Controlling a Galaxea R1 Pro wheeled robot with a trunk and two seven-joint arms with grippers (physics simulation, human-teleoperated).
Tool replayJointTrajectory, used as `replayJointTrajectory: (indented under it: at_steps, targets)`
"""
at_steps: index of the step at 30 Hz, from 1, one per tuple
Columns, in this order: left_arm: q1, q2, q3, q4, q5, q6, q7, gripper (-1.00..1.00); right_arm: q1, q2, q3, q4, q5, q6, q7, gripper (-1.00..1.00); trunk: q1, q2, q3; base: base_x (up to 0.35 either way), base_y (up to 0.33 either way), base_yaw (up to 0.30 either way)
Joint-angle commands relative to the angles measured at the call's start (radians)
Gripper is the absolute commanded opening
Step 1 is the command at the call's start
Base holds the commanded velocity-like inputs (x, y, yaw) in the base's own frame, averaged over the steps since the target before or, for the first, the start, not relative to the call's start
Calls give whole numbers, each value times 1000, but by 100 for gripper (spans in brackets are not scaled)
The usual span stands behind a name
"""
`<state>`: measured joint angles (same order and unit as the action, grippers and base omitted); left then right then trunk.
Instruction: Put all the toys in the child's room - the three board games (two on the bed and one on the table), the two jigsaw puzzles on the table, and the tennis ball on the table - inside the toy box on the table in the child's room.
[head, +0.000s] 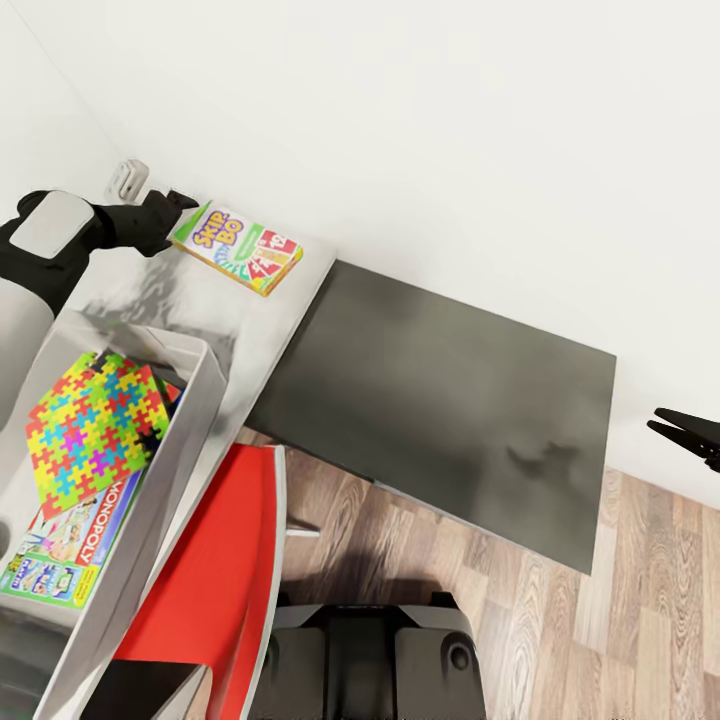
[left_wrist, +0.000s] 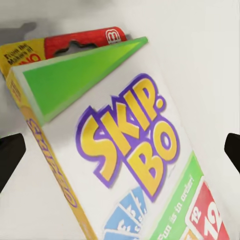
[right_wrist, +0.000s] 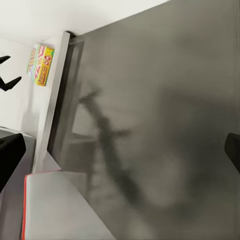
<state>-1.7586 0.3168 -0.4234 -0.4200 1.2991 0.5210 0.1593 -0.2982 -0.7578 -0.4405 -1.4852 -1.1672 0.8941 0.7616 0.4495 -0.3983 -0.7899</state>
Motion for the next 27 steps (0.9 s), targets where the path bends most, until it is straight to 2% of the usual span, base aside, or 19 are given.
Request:
replayJointTrajectory:
  at_steps: [1, 12, 21, 27]
  targets:
    - [-1, 1, -6, -2, 11, 1, 8, 100, -1, 0, 0, 0, 0, 5, 2, 100, 0, -2, -3, 0, 0, 0]
    - [-11, 32, -5, 30, 12, -1, -44, 100, -1, 0, -3, 0, 0, 5, 5, 100, 0, -2, -18, 0, 0, 0]
    - [-22, 40, -5, 33, 12, -5, -54, 100, -1, 0, -4, 0, -1, 5, 5, 100, 0, -2, -23, 0, 0, 0]
    - [-26, 42, -5, 32, 11, -41, -57, 100, -1, 0, -3, 0, 0, 5, 5, 100, 0, -2, -24, 0, 0, 0]
